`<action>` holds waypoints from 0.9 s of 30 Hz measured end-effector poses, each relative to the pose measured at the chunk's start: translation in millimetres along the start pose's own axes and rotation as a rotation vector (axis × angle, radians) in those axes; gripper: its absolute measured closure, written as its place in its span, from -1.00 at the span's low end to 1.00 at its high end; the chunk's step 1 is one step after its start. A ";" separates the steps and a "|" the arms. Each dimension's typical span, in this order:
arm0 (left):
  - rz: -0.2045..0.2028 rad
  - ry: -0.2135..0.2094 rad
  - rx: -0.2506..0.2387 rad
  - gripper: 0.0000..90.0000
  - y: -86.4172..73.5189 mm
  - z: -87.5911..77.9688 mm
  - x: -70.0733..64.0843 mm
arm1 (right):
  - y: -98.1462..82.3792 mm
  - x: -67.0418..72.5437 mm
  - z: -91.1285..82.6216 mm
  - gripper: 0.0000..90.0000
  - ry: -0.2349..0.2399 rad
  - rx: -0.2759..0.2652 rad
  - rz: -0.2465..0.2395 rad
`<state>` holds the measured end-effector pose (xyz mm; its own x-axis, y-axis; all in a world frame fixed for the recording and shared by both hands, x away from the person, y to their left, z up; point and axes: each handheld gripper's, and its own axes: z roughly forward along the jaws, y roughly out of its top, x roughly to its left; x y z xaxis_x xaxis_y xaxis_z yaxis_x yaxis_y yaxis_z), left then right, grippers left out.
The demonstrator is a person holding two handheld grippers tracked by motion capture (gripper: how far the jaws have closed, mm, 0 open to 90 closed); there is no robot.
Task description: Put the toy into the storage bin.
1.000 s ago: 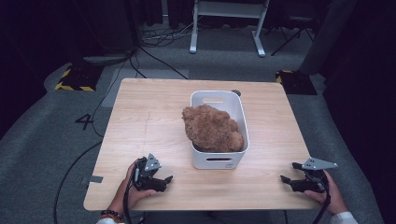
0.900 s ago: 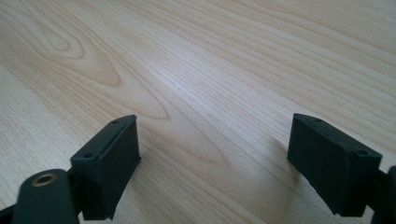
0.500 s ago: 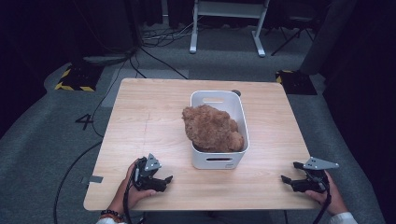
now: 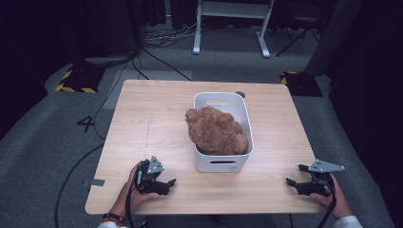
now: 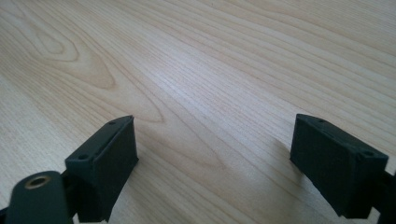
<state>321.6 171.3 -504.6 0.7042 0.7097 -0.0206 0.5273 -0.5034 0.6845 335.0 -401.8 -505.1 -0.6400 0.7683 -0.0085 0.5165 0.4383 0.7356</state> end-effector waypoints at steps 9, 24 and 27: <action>-0.001 0.000 0.000 -0.67 0.0 0.1 0.0 | 0.1 -0.2 0.0 -0.67 0.001 0.000 -0.001; -0.003 0.007 0.000 -0.67 0.8 0.7 0.1 | 0.3 -0.6 0.3 -0.68 0.001 0.001 0.000; -0.003 0.007 -0.001 -0.67 0.8 0.7 0.2 | 0.3 -0.6 0.3 -0.68 0.000 0.001 0.000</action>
